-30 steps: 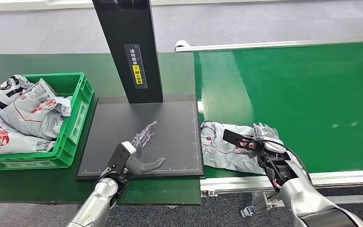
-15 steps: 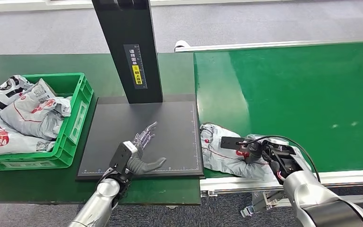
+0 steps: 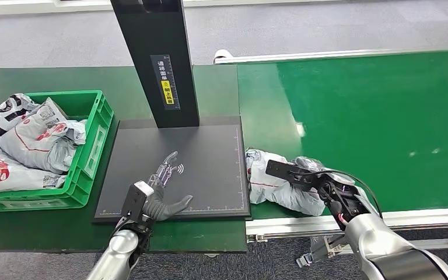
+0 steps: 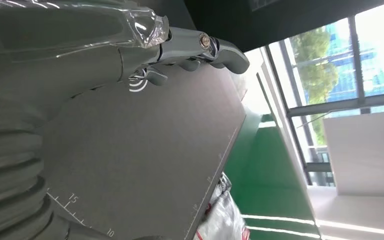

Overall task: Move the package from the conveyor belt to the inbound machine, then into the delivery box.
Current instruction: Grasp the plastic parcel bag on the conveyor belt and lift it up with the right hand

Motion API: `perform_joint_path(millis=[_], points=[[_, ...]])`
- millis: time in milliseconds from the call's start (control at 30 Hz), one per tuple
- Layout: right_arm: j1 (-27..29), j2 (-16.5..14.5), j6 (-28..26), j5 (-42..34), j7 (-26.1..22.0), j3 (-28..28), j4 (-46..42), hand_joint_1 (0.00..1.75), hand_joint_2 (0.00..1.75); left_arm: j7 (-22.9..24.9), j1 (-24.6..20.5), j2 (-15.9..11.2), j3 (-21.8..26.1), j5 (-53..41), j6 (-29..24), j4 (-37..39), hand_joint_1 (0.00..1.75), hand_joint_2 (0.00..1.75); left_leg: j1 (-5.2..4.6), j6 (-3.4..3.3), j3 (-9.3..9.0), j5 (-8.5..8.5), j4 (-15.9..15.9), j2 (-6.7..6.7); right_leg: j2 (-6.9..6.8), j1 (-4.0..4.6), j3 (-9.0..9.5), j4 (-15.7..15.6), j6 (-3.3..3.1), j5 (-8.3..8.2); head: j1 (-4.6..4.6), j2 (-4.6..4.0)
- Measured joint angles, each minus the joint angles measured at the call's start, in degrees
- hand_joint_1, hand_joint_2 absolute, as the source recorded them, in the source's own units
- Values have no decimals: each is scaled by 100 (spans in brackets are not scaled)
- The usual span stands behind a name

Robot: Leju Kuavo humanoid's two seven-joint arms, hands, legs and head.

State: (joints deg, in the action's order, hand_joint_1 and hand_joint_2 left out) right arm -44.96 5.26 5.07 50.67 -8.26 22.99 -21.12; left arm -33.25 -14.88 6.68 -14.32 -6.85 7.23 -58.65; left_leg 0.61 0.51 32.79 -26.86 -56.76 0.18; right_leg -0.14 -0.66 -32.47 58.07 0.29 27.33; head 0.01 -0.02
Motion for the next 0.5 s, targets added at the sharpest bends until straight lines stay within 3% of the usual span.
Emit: perform_joint_path(millis=[133, 400, 500], points=[[93, -126, -918, -558, -1119, -259, -317, 175, 175, -142, 231, -34, 101, 44, -80, -359, 0, 175, 4, 1, 1, 0, 1, 15, 14, 4, -10, 0, -5, -3, -1, 1], [178, -245, -1063, -711, -1334, -467, -632, 175, 175, -175, 371, -70, 181, 67, -113, -646, 0, 175, 4, 1, 4, 0, 0, 14, 13, 5, -10, 0, -5, -3, 1, 1], [276, -263, -1662, -916, -1763, -548, -819, 175, 175, -381, 374, -62, 208, 76, -560, -688, 0, 175, 4, 1, 5, 0, -1, 12, 13, 5, -12, 0, -5, -4, 0, 1]])
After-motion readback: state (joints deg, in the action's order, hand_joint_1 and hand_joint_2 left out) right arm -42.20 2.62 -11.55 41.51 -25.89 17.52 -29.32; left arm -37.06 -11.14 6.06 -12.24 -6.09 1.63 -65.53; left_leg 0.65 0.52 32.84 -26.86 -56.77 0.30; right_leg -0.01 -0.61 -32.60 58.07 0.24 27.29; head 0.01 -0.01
